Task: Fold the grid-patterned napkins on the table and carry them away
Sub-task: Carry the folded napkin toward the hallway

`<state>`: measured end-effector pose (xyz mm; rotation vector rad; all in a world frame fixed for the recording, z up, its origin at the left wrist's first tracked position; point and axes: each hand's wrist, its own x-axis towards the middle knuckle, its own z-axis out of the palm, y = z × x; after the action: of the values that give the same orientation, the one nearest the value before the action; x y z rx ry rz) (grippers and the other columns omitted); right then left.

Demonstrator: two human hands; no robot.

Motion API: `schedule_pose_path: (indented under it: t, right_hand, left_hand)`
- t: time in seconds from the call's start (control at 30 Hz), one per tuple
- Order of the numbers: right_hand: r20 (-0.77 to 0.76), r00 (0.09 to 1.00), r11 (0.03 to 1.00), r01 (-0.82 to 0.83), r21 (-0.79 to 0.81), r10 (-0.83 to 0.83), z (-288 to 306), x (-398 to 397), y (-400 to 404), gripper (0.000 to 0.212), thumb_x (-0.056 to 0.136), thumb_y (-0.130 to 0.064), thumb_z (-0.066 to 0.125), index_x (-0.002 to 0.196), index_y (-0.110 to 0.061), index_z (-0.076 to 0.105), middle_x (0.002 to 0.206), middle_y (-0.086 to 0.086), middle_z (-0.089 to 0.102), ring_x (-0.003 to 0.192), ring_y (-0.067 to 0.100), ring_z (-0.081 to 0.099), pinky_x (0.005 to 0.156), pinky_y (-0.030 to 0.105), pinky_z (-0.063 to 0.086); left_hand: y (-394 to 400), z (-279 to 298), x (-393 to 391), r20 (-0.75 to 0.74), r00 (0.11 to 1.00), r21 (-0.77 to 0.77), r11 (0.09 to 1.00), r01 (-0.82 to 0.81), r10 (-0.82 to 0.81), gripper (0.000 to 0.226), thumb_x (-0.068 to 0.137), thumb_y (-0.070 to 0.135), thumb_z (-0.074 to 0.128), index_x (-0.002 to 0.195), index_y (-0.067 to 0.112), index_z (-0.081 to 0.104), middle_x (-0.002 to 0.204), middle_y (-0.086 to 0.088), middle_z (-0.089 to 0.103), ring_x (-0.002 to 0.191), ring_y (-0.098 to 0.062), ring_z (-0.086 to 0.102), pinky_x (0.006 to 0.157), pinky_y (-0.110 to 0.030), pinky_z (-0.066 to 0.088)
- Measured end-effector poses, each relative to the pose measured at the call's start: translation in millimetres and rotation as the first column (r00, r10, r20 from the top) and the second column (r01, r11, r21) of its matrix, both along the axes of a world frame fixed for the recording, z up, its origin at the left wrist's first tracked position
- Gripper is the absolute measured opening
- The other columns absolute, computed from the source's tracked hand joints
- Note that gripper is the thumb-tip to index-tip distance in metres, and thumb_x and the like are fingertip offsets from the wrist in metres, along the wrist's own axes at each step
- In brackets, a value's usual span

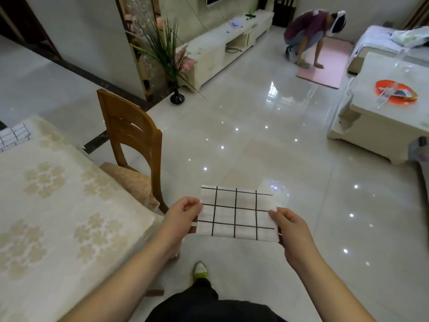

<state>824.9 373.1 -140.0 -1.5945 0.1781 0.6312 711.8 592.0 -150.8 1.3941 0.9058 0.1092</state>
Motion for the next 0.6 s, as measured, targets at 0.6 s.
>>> schedule_pose_path:
  t: [0.6]
  right_hand:
    - [-0.008,0.986,0.986,-0.167,0.030,0.167,17,170,189,0.012,0.091,-0.015,0.061,0.097,-0.010,0.070,0.083,0.003,0.071,0.075,0.019,0.062,0.070,0.034,0.048]
  left_hand:
    - [165,23,139,-0.002,0.981,-0.034,0.981,-0.192,0.192,0.009,0.099,0.025,0.054,0.095,0.029,0.062,0.103,-0.006,0.062,0.090,-0.021,0.059,0.071,-0.029,0.050]
